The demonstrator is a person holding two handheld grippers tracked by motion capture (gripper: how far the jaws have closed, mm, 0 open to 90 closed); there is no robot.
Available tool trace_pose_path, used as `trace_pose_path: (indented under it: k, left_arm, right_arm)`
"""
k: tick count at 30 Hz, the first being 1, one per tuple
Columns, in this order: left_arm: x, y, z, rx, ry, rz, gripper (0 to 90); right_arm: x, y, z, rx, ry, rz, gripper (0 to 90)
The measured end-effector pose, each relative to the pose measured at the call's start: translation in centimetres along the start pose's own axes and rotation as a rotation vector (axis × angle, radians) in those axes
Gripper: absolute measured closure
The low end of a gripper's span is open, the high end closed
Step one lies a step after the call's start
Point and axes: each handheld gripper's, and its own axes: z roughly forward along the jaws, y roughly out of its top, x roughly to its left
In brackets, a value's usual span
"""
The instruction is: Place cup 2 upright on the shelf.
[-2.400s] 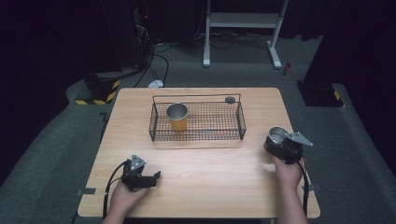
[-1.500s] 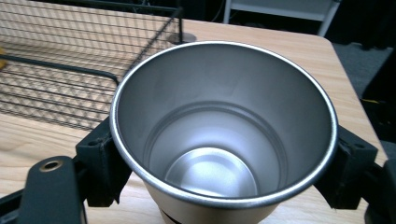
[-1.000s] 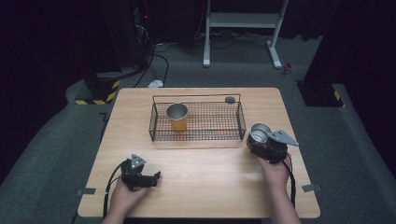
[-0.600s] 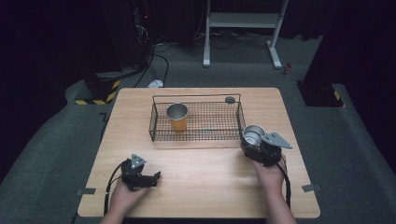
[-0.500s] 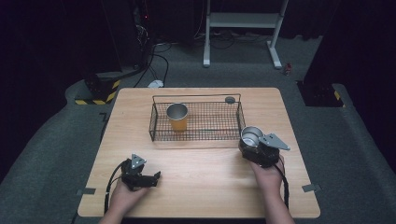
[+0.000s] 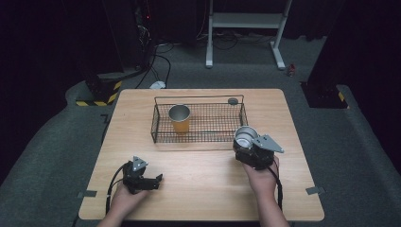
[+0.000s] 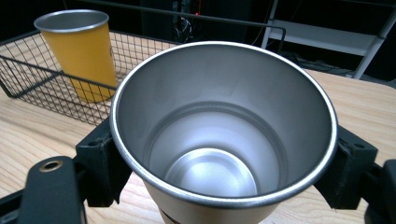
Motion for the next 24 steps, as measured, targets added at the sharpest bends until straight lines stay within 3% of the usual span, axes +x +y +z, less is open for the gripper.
trace_pose_path:
  k: [11, 24]
  left_arm:
    - [0.0, 0.0, 0.0, -0.002, 0.003, -0.003, 1.3]
    - [-0.1, 0.0, 0.0, -0.005, 0.003, 0.001, 2.7]
  right_arm:
    - [1.6, 2.2, -0.7, -0.017, -0.011, -0.030, 18.3]
    - [2.3, 3.7, 0.5, -0.014, 0.008, -0.027, 18.3]
